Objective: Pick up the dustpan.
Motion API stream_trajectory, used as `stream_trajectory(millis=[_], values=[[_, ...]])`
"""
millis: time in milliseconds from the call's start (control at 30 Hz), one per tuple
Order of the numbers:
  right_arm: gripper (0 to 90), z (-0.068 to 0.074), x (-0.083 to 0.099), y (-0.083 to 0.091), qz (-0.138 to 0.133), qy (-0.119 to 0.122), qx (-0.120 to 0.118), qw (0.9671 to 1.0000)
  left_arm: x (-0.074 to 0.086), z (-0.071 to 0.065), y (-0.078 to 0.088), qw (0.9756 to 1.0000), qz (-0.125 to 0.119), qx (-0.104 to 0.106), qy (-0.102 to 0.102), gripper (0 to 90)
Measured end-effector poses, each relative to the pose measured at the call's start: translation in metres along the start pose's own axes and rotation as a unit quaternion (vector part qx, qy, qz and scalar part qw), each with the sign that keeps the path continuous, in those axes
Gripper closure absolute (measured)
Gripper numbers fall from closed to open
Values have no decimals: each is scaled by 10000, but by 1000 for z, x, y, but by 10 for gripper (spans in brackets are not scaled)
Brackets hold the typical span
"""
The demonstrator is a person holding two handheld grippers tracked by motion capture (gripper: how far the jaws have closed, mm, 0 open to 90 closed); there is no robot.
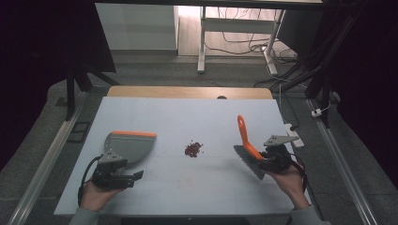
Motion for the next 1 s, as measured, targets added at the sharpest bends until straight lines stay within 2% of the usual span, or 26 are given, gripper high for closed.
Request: stream_trajectory(millis=[700, 867, 1000], values=[[706, 0, 1, 1, -51, 42, 65, 10000, -4, -6, 4, 9999, 8, 51, -100, 198], [706, -1, 1, 1, -20, 50, 78, 10000, -7, -10, 7, 9999, 51, 26, -158, 198], [706, -3, 1, 2, -50, 33, 61, 10000, -10, -12, 10, 9999, 116, -4, -115, 198]])
Point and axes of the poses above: each handheld gripper's, and its own axes: y roughly backward along the jaws, x roughly out of its underside, z roughly to its left, the point moved 6 cm from there along -y, roughly forward along the jaws, and after that the axes turned 8 degrees about z, right-handed, at the moved point
